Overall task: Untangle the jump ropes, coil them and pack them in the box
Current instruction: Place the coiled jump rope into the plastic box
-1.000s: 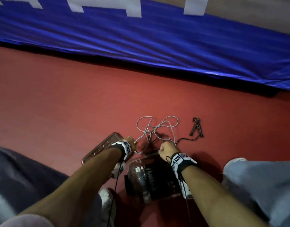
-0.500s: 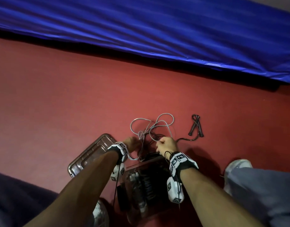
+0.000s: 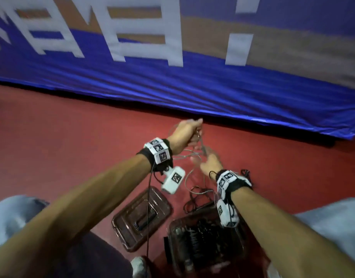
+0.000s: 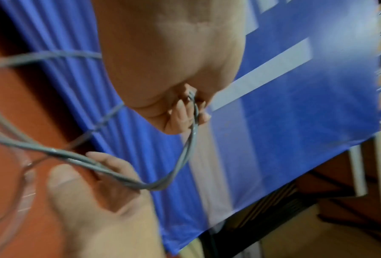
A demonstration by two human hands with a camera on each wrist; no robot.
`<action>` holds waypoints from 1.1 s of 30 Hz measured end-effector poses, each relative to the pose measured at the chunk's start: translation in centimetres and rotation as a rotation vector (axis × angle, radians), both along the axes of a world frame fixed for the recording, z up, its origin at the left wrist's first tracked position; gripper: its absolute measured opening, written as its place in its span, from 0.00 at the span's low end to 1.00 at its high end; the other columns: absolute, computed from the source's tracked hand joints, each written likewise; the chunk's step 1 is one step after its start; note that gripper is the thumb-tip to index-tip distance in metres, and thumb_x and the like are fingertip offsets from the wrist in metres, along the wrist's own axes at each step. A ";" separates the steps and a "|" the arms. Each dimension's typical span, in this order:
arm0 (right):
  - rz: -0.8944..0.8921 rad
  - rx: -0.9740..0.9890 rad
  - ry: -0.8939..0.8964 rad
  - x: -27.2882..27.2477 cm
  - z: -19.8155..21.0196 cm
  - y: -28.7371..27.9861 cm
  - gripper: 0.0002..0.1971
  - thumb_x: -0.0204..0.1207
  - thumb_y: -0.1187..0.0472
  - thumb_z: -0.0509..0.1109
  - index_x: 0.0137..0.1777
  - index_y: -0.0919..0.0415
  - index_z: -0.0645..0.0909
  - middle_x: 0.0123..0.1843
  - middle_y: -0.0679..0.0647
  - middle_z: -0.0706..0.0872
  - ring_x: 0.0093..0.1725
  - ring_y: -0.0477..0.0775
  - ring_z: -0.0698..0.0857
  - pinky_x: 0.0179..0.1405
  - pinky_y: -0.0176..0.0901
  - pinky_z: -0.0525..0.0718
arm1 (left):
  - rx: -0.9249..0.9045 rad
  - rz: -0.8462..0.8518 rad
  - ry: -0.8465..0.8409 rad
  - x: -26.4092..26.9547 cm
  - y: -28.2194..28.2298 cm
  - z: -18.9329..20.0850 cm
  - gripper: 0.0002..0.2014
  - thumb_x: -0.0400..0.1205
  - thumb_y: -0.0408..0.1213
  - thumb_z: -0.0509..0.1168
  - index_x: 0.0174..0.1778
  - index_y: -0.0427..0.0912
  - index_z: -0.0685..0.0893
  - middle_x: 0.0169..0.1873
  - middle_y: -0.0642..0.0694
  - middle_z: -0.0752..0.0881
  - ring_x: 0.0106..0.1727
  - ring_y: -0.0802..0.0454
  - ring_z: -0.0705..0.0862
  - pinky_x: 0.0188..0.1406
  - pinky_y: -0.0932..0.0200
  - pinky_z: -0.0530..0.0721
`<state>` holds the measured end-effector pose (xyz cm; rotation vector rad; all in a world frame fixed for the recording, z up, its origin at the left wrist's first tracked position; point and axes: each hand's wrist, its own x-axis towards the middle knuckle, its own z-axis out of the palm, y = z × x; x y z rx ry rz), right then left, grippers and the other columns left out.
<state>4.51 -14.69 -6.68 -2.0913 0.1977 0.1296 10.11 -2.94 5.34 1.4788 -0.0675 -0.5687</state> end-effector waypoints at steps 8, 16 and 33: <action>0.166 0.342 -0.198 -2.1 18.6 -0.4 0.11 0.91 0.64 0.61 0.54 0.69 0.83 0.42 0.58 0.91 0.37 0.44 0.90 0.41 0.28 0.82 | -0.578 0.017 -0.209 -5.6 0.9 24.0 0.16 0.93 0.39 0.52 0.38 0.42 0.72 0.28 0.47 0.78 0.20 0.58 0.68 0.18 0.65 0.70; 0.002 -0.002 -0.504 -1.6 20.5 0.2 0.39 0.59 0.47 0.90 0.62 0.51 0.67 0.59 0.52 0.78 0.55 0.51 0.80 0.56 0.48 0.83 | -0.579 -0.029 -0.179 -8.8 2.1 21.8 0.15 0.92 0.39 0.51 0.39 0.44 0.71 0.31 0.49 0.75 0.21 0.58 0.67 0.19 0.65 0.71; 0.182 0.331 -0.067 -0.5 21.0 6.3 0.10 0.89 0.63 0.64 0.48 0.68 0.80 0.33 0.59 0.78 0.26 0.50 0.74 0.23 0.33 0.75 | -0.755 0.013 -0.033 -5.1 1.7 20.4 0.14 0.93 0.40 0.52 0.48 0.38 0.77 0.41 0.44 0.83 0.24 0.58 0.73 0.24 0.66 0.78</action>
